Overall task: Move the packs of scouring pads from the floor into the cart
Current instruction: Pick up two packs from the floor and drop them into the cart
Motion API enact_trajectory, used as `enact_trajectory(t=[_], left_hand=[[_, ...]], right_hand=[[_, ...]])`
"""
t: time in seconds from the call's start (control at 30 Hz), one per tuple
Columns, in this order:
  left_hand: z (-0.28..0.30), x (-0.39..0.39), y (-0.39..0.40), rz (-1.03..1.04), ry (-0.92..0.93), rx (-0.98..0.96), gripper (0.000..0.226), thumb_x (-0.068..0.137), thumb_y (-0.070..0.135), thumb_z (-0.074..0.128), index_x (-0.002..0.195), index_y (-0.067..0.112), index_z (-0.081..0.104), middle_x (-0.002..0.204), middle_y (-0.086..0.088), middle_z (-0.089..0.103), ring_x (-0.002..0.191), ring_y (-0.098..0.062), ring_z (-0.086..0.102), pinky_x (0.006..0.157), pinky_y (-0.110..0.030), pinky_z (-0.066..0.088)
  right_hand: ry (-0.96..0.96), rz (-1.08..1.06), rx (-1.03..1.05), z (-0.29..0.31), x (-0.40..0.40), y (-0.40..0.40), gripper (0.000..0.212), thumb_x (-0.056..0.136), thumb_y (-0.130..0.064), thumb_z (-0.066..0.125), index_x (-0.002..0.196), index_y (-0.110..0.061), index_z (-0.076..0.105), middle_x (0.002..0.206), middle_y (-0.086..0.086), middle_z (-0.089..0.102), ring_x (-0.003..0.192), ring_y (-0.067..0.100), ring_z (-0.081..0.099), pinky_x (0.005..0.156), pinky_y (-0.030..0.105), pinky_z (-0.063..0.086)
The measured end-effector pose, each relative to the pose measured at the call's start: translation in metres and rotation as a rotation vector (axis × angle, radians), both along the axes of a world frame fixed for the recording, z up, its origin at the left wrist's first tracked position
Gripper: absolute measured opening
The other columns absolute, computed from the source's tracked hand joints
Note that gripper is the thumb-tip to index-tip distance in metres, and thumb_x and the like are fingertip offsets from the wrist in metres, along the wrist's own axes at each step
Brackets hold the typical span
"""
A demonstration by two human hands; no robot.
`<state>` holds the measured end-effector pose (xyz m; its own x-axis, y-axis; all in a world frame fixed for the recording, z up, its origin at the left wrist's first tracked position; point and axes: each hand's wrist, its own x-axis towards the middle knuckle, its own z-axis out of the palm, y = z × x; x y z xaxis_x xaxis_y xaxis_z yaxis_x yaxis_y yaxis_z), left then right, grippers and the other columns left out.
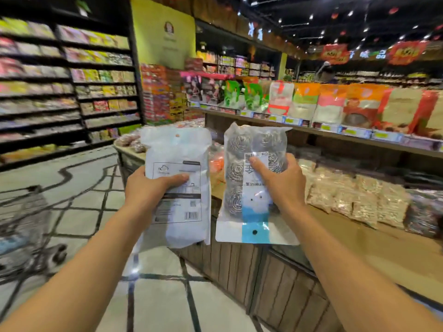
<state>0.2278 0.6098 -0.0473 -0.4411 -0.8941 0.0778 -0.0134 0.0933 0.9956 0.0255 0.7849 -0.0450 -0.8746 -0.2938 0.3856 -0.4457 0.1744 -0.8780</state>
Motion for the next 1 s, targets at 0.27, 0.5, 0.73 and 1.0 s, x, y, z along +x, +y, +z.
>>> enact_trajectory(t=[0.27, 0.5, 0.73, 1.0], left_hand=[[-0.015, 0.017, -0.122, 0.201, -0.011, 0.017, 0.045, 0.065, 0.02, 0.095, 0.104, 0.02, 0.073, 0.092, -0.001, 0.081, 0.082, -0.025, 0.078, 0.076, -0.041, 0.063], [-0.012, 0.009, -0.229, 0.369, -0.041, 0.035, 0.052, 0.061, 0.023, 0.097, 0.106, 0.017, 0.071, 0.094, -0.002, 0.08, 0.084, -0.025, 0.077, 0.076, -0.038, 0.062], [-0.016, 0.019, -0.322, 0.478, -0.055, 0.051, 0.05, 0.063, 0.024, 0.097, 0.106, 0.019, 0.073, 0.091, 0.001, 0.081, 0.08, -0.02, 0.078, 0.069, -0.032, 0.059], [-0.034, 0.035, -0.445, 0.541, -0.035, 0.066, 0.046, 0.065, 0.021, 0.096, 0.105, 0.017, 0.074, 0.093, 0.0, 0.081, 0.082, -0.022, 0.078, 0.07, -0.033, 0.06]], right_hand=[[-0.009, 0.28, -0.006, -0.019, -0.009, -0.175, 0.082, 0.067, -0.073, 0.078, 0.131, -0.025, 0.06, 0.113, -0.009, 0.072, 0.104, 0.016, 0.068, 0.095, 0.046, 0.056], [-0.04, 0.473, 0.051, -0.018, -0.038, -0.322, 0.053, 0.08, -0.056, 0.082, 0.112, -0.026, 0.054, 0.088, -0.025, 0.052, 0.097, 0.012, 0.054, 0.088, 0.03, 0.043], [-0.048, 0.602, 0.031, -0.029, -0.04, -0.45, 0.077, 0.077, -0.061, 0.081, 0.136, -0.018, 0.056, 0.116, -0.011, 0.06, 0.11, 0.015, 0.059, 0.096, 0.036, 0.048], [-0.071, 0.712, 0.061, -0.045, -0.02, -0.592, 0.067, 0.078, -0.061, 0.081, 0.129, -0.027, 0.054, 0.103, -0.023, 0.056, 0.104, 0.01, 0.056, 0.093, 0.033, 0.045]])
